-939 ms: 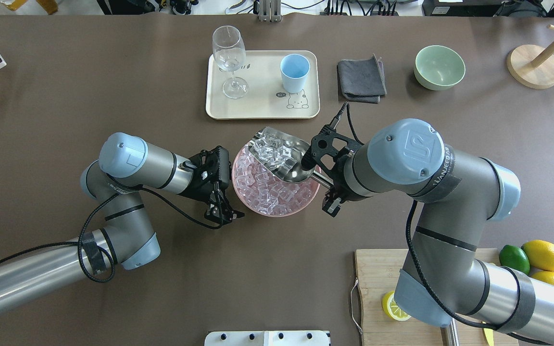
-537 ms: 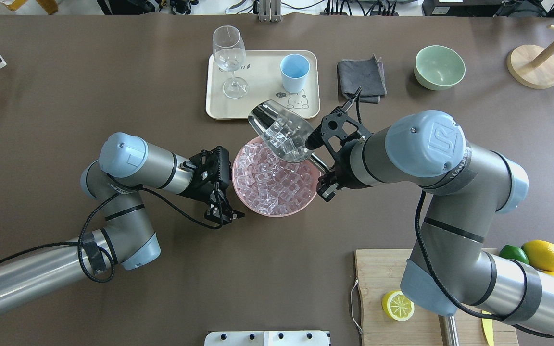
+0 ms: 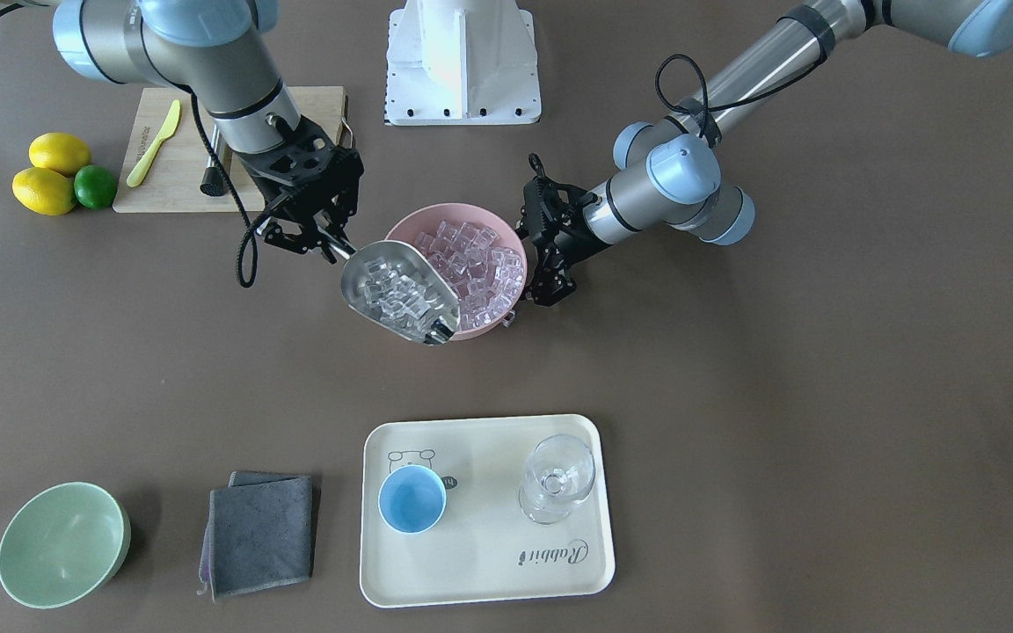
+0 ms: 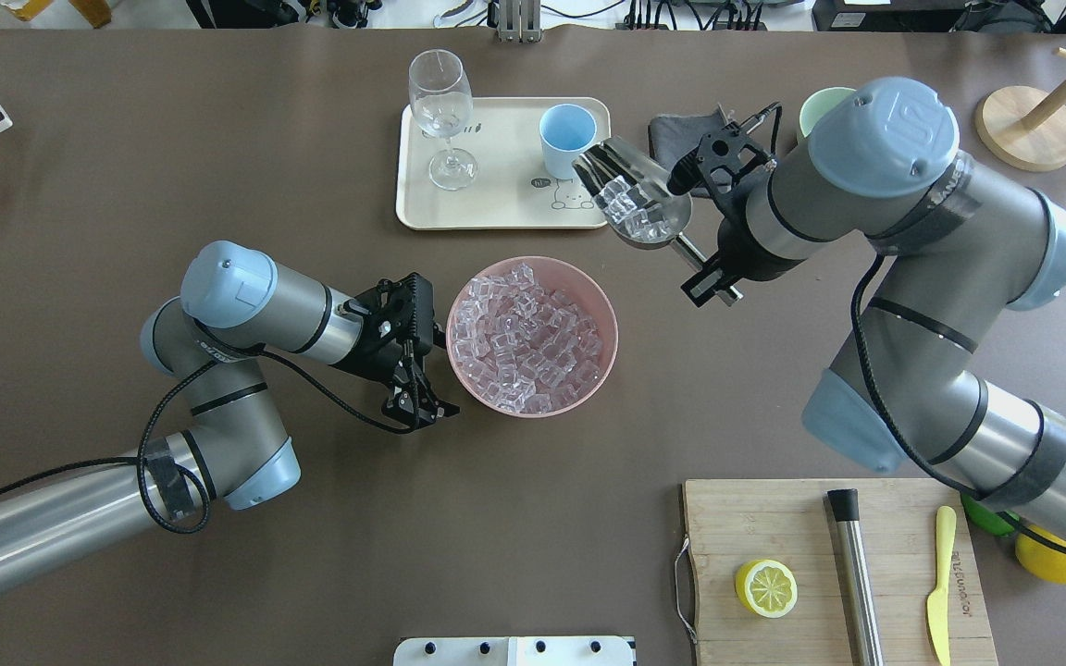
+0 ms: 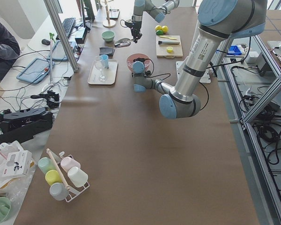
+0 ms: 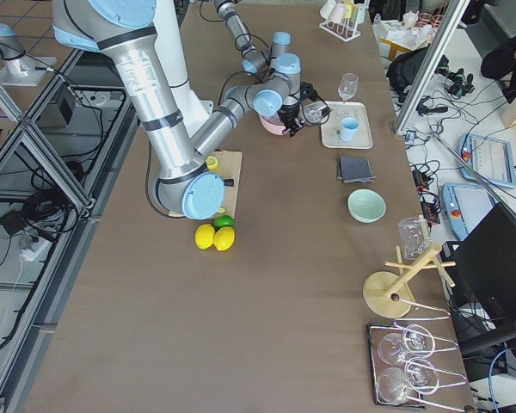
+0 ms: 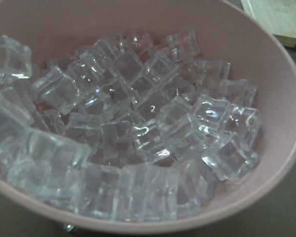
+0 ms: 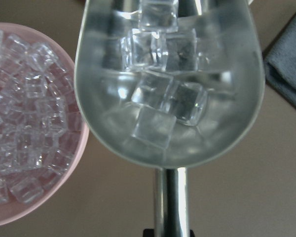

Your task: Put ice in cup with scoop

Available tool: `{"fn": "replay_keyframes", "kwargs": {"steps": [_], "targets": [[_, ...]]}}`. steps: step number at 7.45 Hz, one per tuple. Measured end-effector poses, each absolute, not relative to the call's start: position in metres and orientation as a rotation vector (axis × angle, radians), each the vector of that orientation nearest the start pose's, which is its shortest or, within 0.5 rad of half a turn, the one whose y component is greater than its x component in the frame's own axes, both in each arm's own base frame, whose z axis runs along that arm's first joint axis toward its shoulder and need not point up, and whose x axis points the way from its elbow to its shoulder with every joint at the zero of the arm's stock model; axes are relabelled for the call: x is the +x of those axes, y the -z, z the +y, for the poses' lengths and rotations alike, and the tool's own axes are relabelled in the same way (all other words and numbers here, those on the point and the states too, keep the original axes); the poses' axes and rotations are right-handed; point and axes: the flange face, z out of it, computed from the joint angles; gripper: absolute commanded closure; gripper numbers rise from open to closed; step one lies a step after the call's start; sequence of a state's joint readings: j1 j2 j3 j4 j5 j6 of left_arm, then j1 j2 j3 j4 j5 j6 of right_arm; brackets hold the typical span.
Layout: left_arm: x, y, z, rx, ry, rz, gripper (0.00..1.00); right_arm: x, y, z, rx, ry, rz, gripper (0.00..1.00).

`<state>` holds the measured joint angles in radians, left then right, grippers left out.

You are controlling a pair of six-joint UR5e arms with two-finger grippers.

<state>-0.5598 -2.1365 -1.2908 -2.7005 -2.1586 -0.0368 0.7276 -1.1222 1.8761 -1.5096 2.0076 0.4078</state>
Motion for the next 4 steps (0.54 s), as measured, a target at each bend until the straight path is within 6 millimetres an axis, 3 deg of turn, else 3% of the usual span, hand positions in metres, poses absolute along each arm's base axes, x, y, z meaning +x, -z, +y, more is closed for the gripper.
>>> {"fn": "replay_keyframes", "kwargs": {"steps": [2, 4], "targets": [[0.526, -0.321, -0.44, 0.93, -1.19, 1.161, 0.01, -0.357, -0.277, -0.511, 0.275, 0.573, -0.795, 1.0], [0.478, -0.316, -0.437, 0.798, -1.155, 1.106, 0.01, -0.343, -0.278, -0.559, 0.146, 0.52, -0.805, 1.0]]}}
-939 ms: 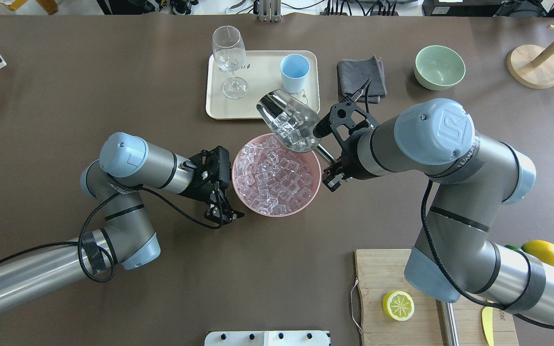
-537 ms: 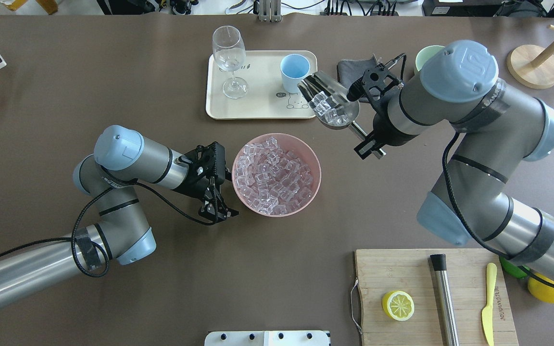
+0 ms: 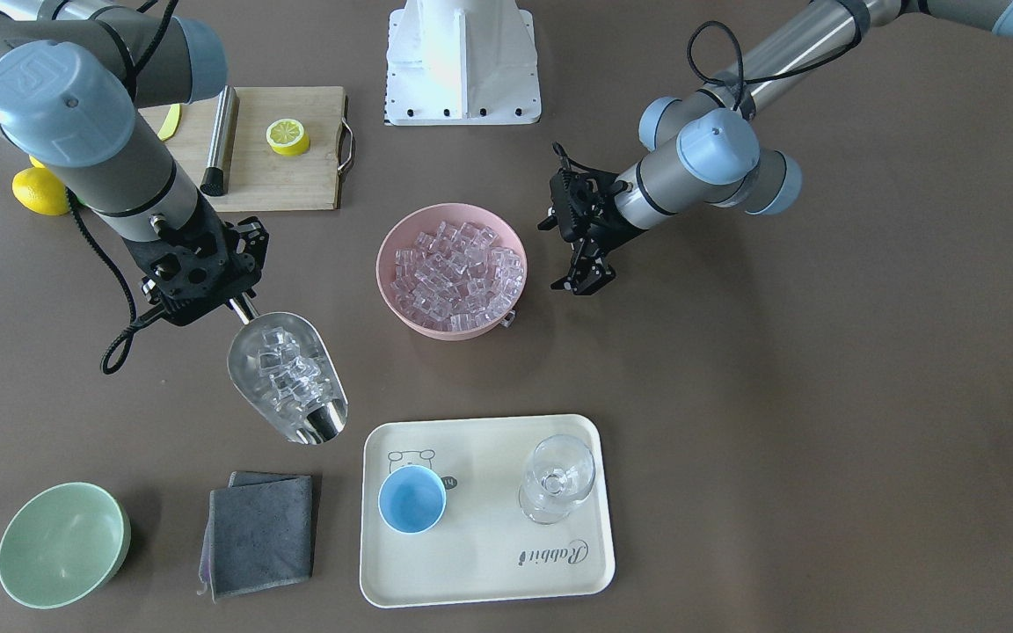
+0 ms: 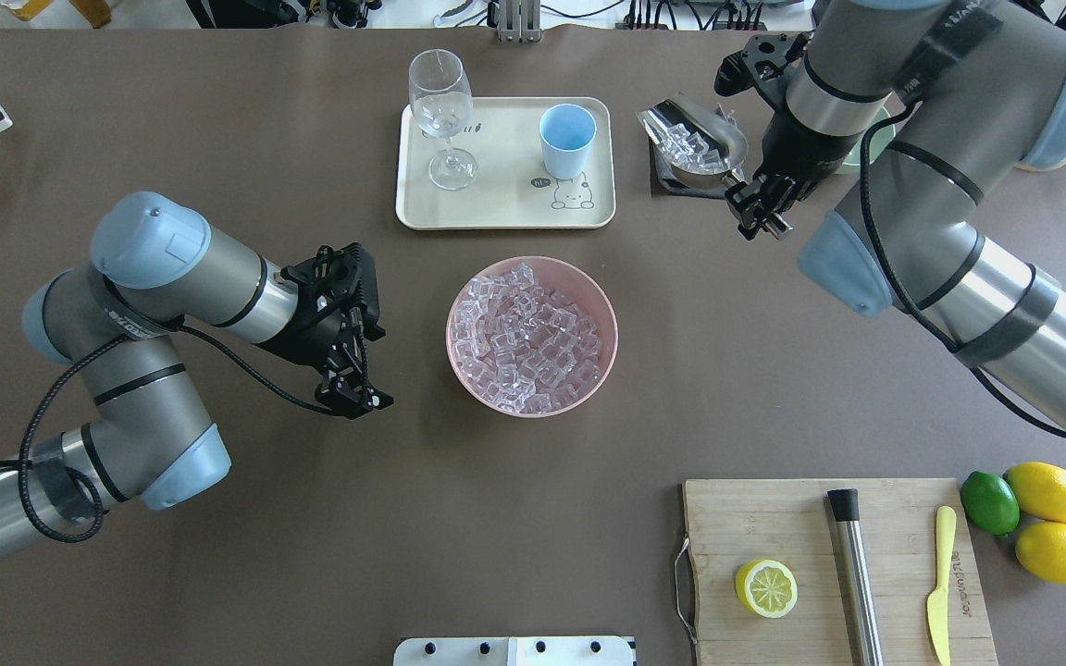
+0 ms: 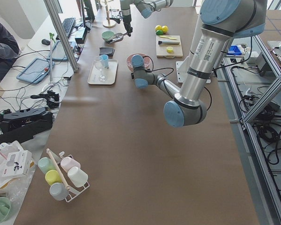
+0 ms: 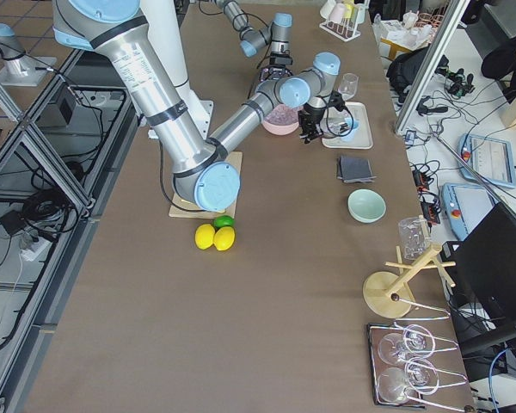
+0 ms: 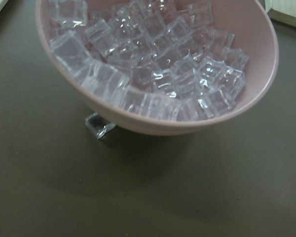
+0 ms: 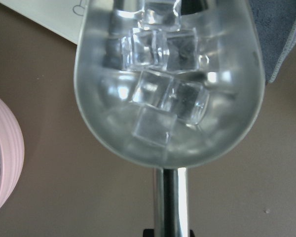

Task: Put ice in cup with scoop
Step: 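Carry the scoop to the blue cup on the tray while the left arm withdraws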

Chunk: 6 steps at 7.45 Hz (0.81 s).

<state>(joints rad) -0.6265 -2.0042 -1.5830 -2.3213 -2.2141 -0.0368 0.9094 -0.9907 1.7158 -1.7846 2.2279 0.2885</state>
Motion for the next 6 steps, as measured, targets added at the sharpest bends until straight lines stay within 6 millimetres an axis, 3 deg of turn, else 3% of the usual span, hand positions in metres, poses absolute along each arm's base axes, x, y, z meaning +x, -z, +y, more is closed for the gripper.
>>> {"fn": "replay_keyframes", "kwargs": {"steps": [3, 6], "targets": [[0.406, -0.324, -0.444, 0.561, -1.087, 0.977, 0.01, -0.359, -0.262, -0.615, 0.025, 0.502, -0.781, 1.0], [0.359, -0.355, -0.482, 0.474, -1.098, 0.735, 0.01, -0.368, -0.228, -0.628, -0.01, 0.518, -0.763, 1.0]]}}
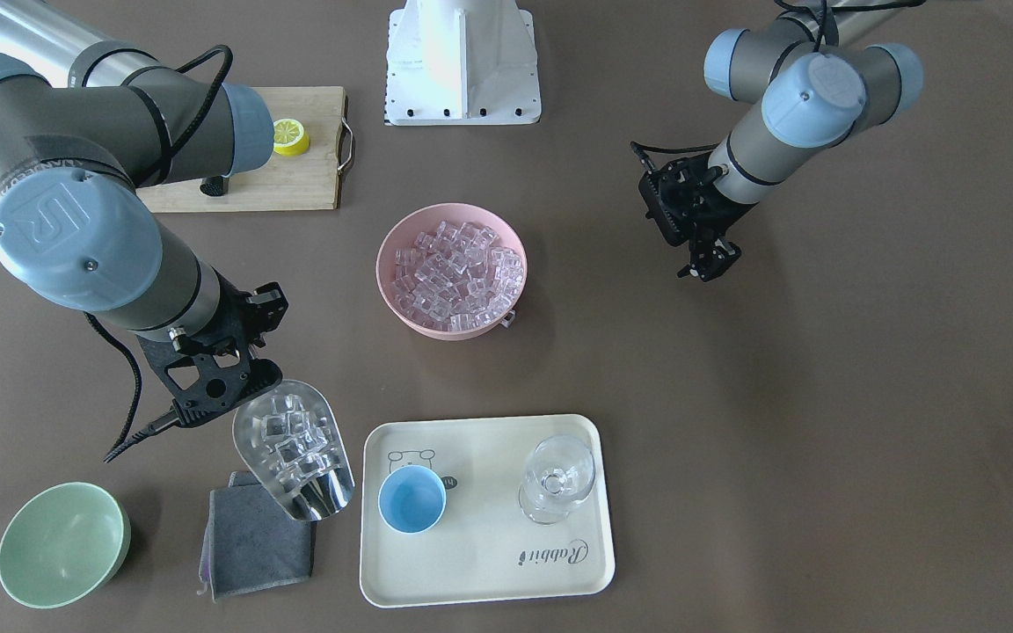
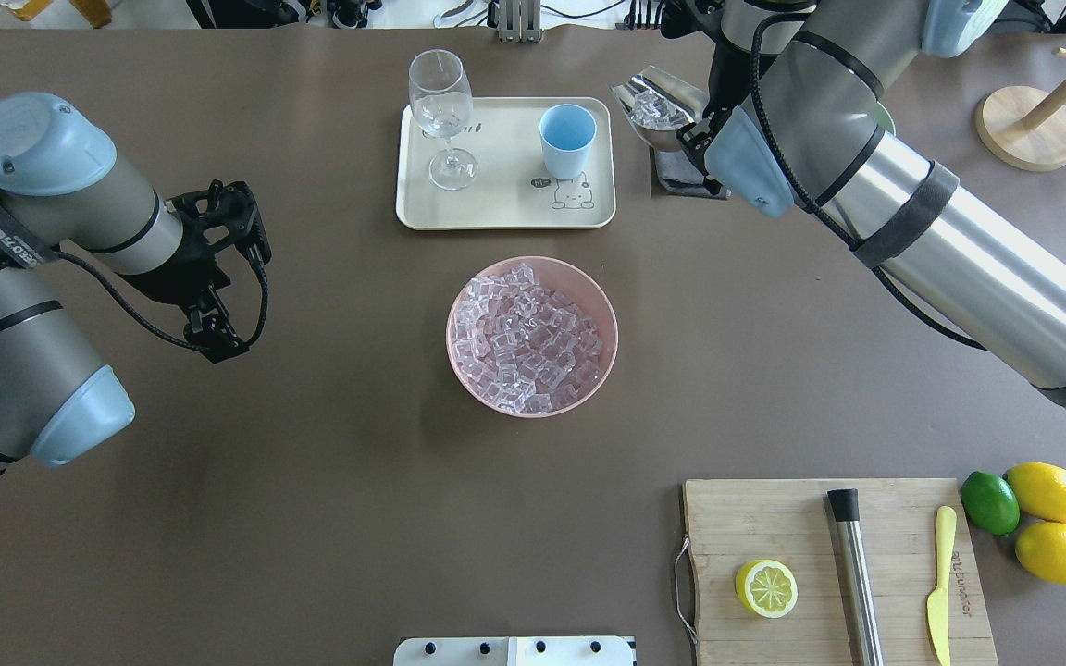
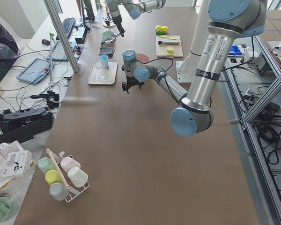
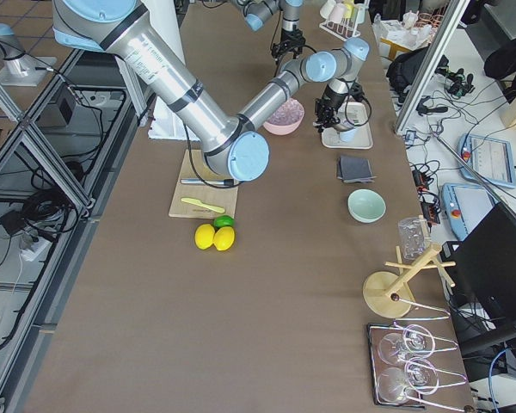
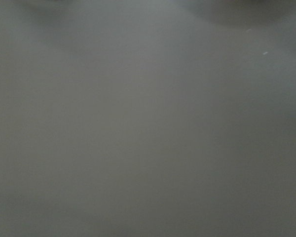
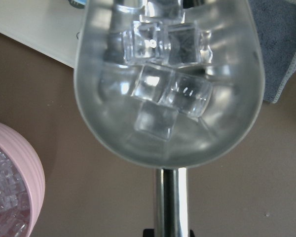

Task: Put ice in cup with scoop
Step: 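Carry the scoop to the blue cup on the tray while the left arm withdraws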

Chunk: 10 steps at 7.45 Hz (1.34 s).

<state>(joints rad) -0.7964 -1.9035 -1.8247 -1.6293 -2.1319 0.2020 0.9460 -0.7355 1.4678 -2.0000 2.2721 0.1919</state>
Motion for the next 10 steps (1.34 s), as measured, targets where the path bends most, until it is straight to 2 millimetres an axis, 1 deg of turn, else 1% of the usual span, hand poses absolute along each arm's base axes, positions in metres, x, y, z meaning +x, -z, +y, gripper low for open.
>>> {"fn": "replay_keyframes", "kwargs": {"steps": [1, 2, 3, 4, 5, 6, 7, 8, 9, 10], "targets": [[0.346, -0.367, -0.497, 0.458, -1.06, 0.62, 0.01, -0.369, -0.224, -0.63, -0.03, 0.515, -0.756, 1.0], [0.335, -0.374, -0.506, 0.433, -1.029, 0.511, 0.01, -0.371, -0.218, -0.63, -0.055, 0.519, -0.746, 1.0], [0.328, -0.378, -0.508, 0.418, -1.016, 0.44, 0.01, -0.372, -0.212, -0.629, -0.081, 0.531, -0.739, 1.0], [0.324, -0.386, -0.508, 0.401, -1.011, 0.406, 0.01, -0.375, -0.207, -0.626, -0.106, 0.545, -0.733, 1.0], [0.321, -0.396, -0.507, 0.383, -1.007, 0.39, 0.01, -0.38, -0.202, -0.624, -0.131, 0.566, -0.725, 1.0], [0.313, -0.404, -0.509, 0.37, -0.995, 0.38, 0.01, -0.386, -0.197, -0.623, -0.156, 0.588, -0.715, 1.0], [0.284, -0.426, -0.516, 0.338, -0.948, 0.365, 0.01, -0.391, -0.195, -0.624, -0.18, 0.604, -0.706, 1.0], [0.235, -0.457, -0.524, 0.295, -0.865, 0.348, 0.01, -0.395, -0.196, -0.624, -0.199, 0.626, -0.698, 1.0], [0.181, -0.489, -0.528, 0.241, -0.771, 0.371, 0.01, -0.398, -0.198, -0.626, -0.212, 0.652, -0.69, 1.0], [0.126, -0.527, -0.524, 0.173, -0.668, 0.421, 0.01, -0.402, -0.197, -0.631, -0.227, 0.672, -0.683, 1.0]]}}
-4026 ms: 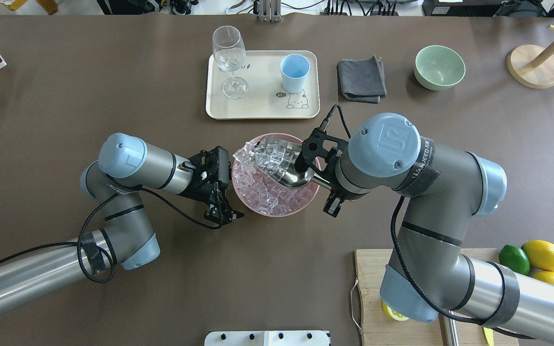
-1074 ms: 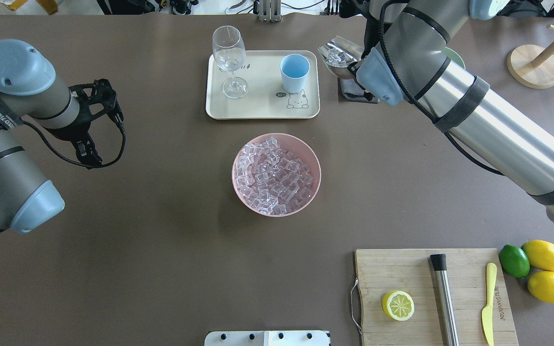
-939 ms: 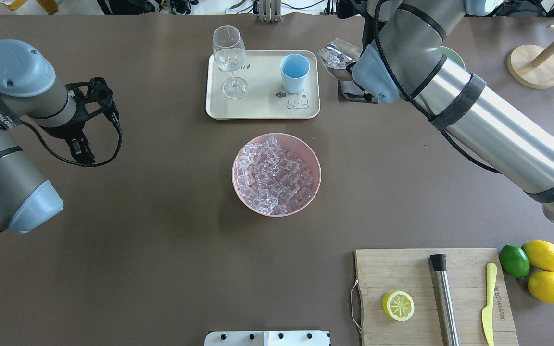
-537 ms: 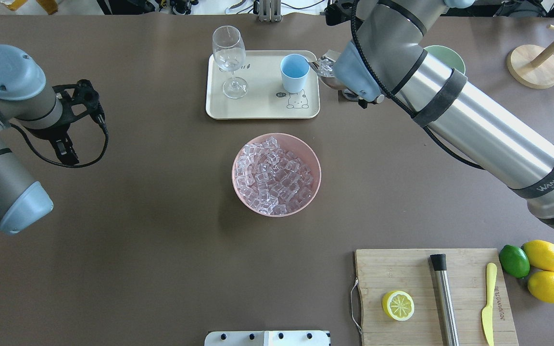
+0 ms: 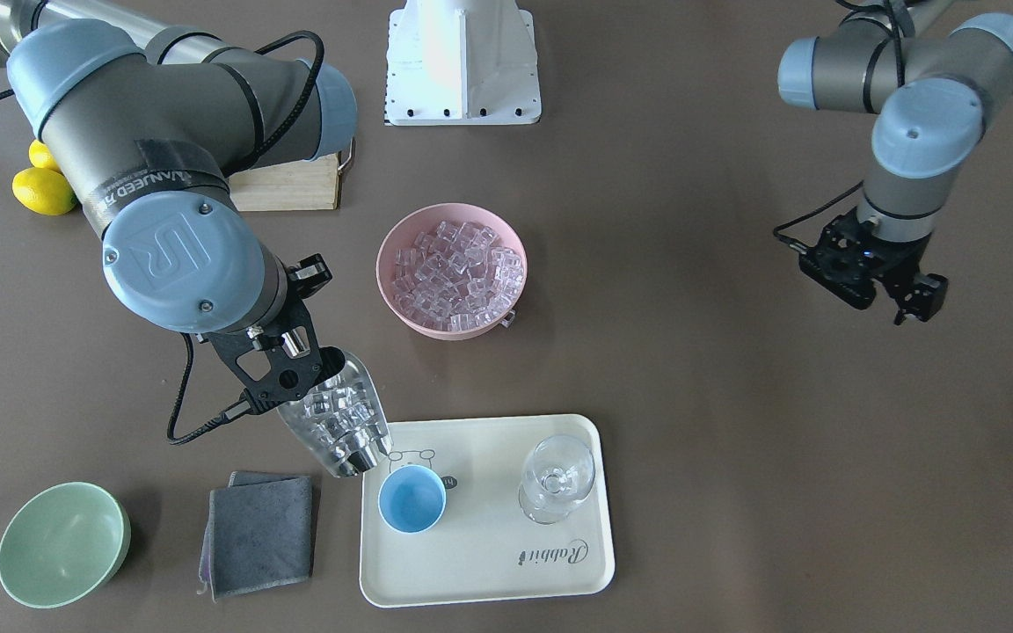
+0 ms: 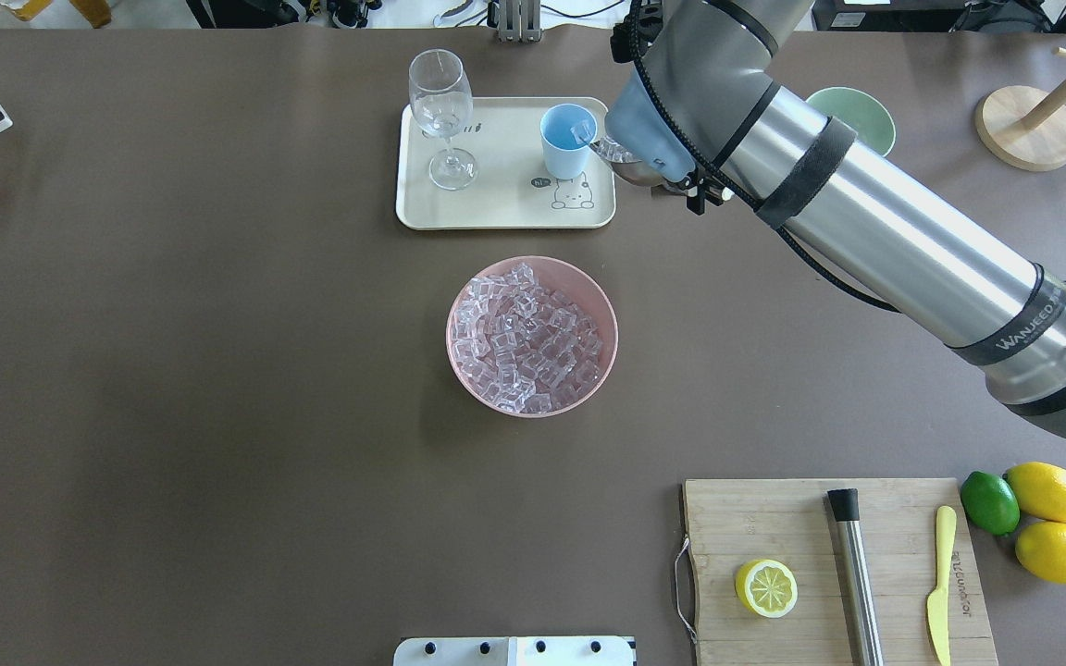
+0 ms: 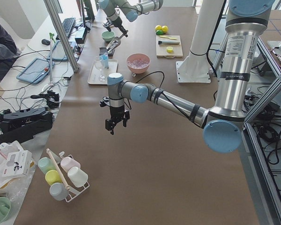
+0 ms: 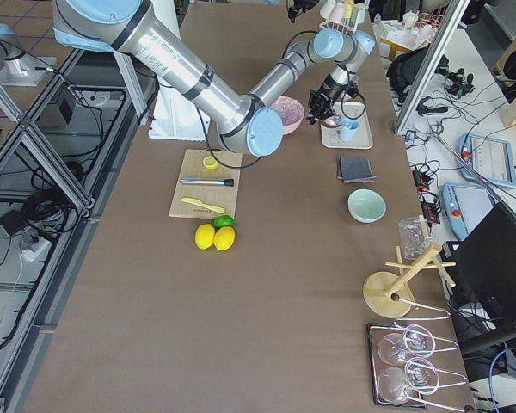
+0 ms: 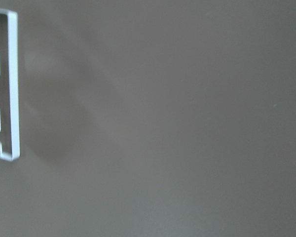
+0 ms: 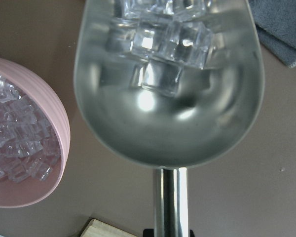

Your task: Put ice in cup with scoop

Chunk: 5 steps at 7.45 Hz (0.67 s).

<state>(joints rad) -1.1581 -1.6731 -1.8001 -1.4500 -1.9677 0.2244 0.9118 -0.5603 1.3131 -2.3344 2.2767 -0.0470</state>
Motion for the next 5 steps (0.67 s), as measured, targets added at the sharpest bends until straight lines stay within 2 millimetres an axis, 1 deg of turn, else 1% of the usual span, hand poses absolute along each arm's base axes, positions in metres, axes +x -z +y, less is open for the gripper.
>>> {"fn": "replay_keyframes", "kwargs": {"steps": [2, 3, 4, 5], "targets": [[0.025, -0.589, -0.509, 0.077, -0.448, 0.537, 0.01, -0.408, -0.192, -0.639, -0.243, 0.686, -0.676, 1.0], [-0.026, -0.623, -0.493, 0.035, -0.319, 0.608, 0.01, -0.412, -0.189, -0.642, -0.248, 0.691, -0.673, 1.0], [-0.061, -0.649, -0.479, 0.008, -0.219, 0.673, 0.01, -0.414, -0.188, -0.645, -0.252, 0.698, -0.67, 1.0], [-0.082, -0.668, -0.468, -0.012, -0.153, 0.717, 0.01, -0.415, -0.187, -0.649, -0.255, 0.707, -0.668, 1.0]]}}
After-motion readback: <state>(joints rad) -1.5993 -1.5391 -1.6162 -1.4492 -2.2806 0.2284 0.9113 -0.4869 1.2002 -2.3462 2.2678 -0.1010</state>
